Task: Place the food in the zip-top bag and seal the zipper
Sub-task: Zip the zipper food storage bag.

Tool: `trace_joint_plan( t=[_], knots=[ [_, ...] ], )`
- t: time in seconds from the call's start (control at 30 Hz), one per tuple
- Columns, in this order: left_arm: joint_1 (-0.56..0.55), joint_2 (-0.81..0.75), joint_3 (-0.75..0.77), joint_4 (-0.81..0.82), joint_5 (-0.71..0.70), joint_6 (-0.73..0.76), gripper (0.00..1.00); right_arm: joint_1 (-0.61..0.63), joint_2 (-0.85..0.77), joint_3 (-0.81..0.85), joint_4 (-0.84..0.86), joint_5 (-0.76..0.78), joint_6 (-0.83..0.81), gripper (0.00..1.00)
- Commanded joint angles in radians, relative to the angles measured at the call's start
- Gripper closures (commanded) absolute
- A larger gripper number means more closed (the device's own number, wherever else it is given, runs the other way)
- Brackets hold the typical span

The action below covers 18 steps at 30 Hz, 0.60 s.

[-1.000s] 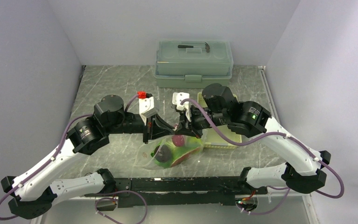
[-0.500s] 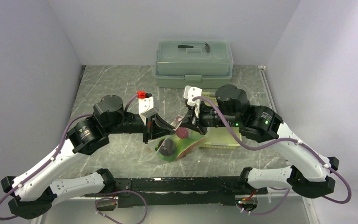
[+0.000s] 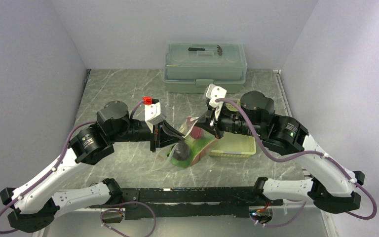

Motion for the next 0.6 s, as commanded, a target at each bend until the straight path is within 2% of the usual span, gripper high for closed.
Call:
trace_joint_plan(
  t=[0.0, 0.57],
  knots=[
    [-0.006, -0.022, -0.004, -0.033, 0.048, -0.014, 1.00, -0.009, -0.055, -0.007, 0.194, 0.153, 0.020, 1.00],
    [-0.006, -0.013, -0.002, -0.063, 0.009, 0.002, 1.00, -0.011, -0.146, -0.098, 0.335, 0.467, 0.050, 1.00]
  ],
)
